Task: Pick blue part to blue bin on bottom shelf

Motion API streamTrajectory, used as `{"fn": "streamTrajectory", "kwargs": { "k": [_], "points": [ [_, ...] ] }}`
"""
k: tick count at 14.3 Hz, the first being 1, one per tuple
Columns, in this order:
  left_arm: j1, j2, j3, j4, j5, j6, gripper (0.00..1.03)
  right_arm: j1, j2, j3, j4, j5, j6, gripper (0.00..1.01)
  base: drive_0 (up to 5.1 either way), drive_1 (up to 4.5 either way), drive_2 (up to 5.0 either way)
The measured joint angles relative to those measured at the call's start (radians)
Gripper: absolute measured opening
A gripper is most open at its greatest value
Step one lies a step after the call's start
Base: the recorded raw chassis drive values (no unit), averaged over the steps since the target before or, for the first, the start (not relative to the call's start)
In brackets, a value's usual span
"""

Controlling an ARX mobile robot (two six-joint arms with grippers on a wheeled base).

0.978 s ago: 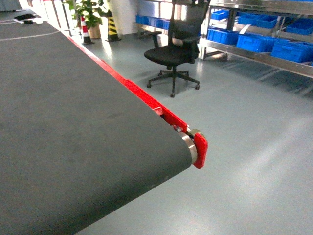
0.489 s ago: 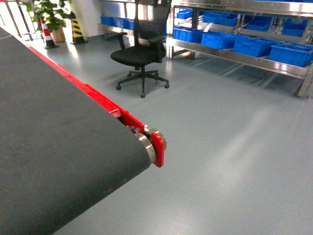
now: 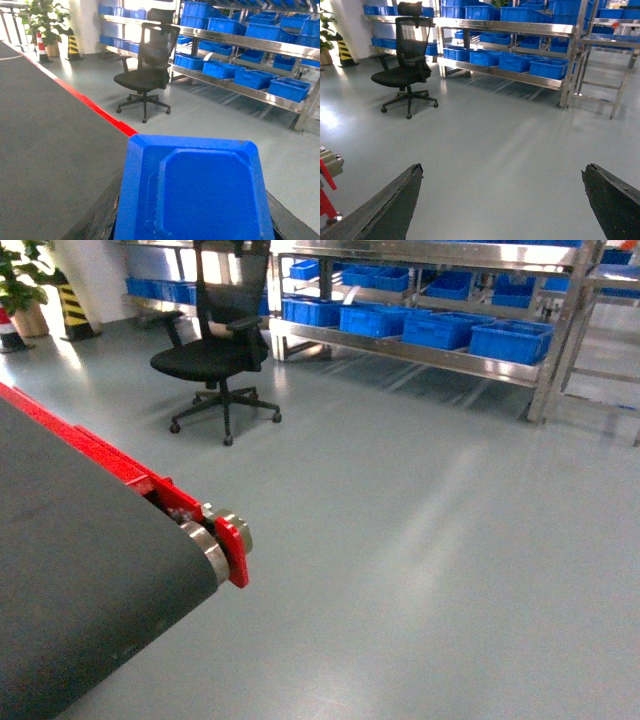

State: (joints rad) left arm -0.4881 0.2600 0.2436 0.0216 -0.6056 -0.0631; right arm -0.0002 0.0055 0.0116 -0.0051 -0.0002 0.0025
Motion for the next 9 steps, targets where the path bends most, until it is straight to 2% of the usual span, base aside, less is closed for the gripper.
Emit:
{"fn": "streamTrajectory", "kwargs": {
  "k": [9],
  "points": [
    [0.0,0.0,0.0,0.0,0.0,0.0,0.44,0.0,0.0,0.0,0.0,0.0,0.0,0.98,-1.6,-1.59,-1.6]
  ]
}}
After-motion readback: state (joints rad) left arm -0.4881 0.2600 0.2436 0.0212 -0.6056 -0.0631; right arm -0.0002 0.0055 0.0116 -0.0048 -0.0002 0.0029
